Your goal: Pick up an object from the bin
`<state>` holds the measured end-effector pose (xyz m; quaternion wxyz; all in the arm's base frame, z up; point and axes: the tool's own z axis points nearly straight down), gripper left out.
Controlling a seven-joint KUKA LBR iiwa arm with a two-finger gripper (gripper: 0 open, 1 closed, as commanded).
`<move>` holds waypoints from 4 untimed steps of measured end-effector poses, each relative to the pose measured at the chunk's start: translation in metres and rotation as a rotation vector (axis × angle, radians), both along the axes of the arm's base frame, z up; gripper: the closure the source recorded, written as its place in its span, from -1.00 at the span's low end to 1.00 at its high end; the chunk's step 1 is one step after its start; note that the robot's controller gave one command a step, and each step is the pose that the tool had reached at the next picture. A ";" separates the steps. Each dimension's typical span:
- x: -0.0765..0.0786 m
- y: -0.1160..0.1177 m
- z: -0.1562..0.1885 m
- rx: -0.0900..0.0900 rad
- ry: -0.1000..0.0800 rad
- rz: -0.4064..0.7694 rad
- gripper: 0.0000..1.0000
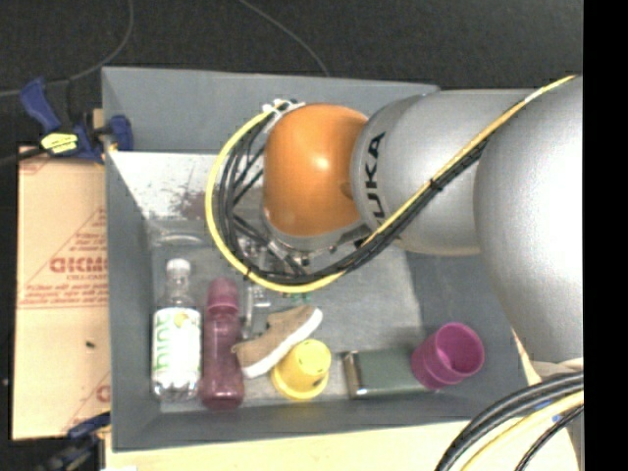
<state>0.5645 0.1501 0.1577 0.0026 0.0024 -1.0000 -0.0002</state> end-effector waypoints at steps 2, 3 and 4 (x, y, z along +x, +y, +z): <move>-0.011 -0.035 -0.053 0.002 -0.006 -0.123 -1.00; -0.010 -0.043 -0.085 0.002 -0.005 -0.154 -1.00; -0.013 -0.046 -0.084 0.004 -0.008 -0.138 -1.00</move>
Offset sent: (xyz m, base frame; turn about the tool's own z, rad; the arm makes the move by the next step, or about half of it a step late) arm -0.0197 -0.0557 -0.0877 0.1948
